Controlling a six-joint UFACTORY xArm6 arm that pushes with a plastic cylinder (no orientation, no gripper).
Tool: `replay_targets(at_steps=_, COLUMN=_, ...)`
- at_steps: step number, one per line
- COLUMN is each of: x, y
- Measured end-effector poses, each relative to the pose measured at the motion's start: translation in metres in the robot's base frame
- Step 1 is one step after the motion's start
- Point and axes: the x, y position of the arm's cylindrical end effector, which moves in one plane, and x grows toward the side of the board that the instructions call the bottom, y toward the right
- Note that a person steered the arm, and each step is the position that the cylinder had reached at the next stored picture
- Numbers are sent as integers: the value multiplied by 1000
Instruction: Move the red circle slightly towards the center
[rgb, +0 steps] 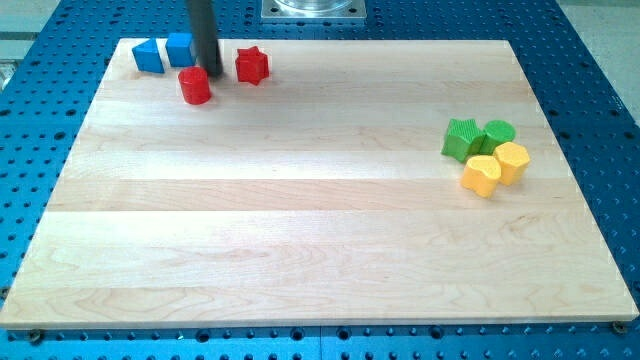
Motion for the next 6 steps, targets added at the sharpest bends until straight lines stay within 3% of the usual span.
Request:
replay_targets(at_steps=1, x=21, y=-13)
replay_targets(at_steps=3, x=68, y=19)
replay_targets(at_steps=4, x=99, y=54)
replay_targets(at_steps=5, x=104, y=122)
replay_targets(at_steps=6, x=112, y=103)
